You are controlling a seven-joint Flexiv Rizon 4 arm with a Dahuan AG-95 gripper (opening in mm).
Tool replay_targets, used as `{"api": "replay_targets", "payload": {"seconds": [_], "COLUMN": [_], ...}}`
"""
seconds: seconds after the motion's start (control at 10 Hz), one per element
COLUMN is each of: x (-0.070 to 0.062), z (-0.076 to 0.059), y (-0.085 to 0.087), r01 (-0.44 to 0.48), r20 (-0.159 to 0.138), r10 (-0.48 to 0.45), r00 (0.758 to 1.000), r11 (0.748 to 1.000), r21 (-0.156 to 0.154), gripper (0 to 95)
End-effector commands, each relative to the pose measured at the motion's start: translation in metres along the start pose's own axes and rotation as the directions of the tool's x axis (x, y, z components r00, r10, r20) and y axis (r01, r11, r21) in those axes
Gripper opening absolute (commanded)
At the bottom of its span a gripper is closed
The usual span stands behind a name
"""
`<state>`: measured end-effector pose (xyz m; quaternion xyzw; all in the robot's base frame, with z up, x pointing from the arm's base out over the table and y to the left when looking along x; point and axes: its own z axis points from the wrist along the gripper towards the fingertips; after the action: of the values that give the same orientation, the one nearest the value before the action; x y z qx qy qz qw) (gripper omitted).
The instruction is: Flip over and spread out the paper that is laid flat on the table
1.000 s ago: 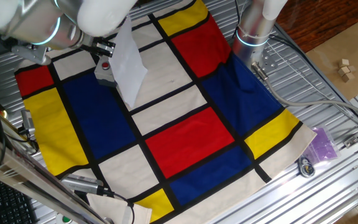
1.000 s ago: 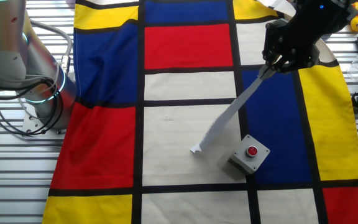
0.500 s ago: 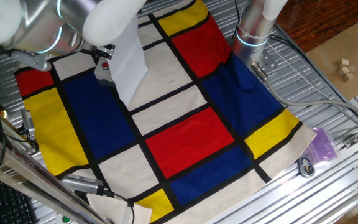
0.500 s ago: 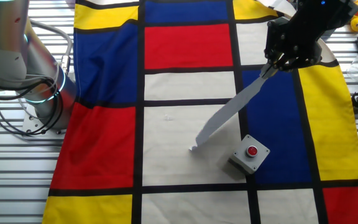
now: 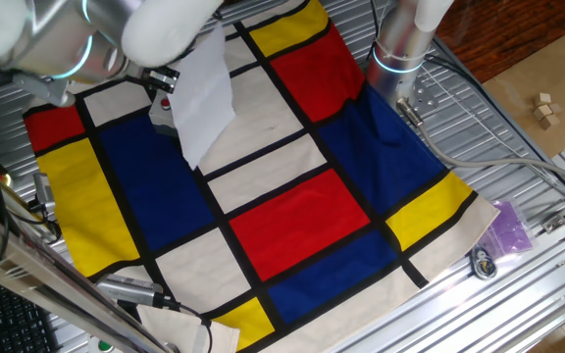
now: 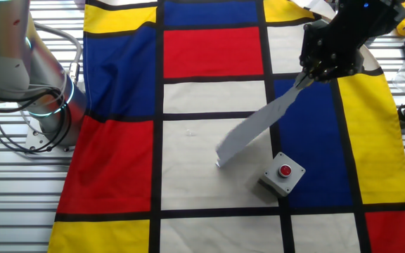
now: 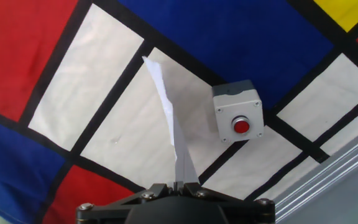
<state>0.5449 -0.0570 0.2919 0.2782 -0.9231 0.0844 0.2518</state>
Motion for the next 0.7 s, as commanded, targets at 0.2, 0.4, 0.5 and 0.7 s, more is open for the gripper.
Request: {"api": "replay_targets", "payload": {"seconds": [0.2, 0.4, 0.5, 0.7], "x": [-0.0015, -0.0015, -0.0015, -0.0015], "z": [-0.0014, -0.0014, -0.0014, -0.0014], "y": [-0.0001, -0.0001, -0.0001, -0.0001], "r01": [-0.003, -0.020, -0.047, -0.057], "r20": [0.020, 0.030, 0.050, 0.061], "r10": [0.004, 0.021, 0.049, 0.060], "r00": [1.000, 0.999, 0.998, 0.996], "r11": [1.000, 0.999, 0.998, 0.998], "r21": [-0.027, -0.036, -0.042, -0.037], "gripper": [0.0, 0.0, 0.0, 0.0]}}
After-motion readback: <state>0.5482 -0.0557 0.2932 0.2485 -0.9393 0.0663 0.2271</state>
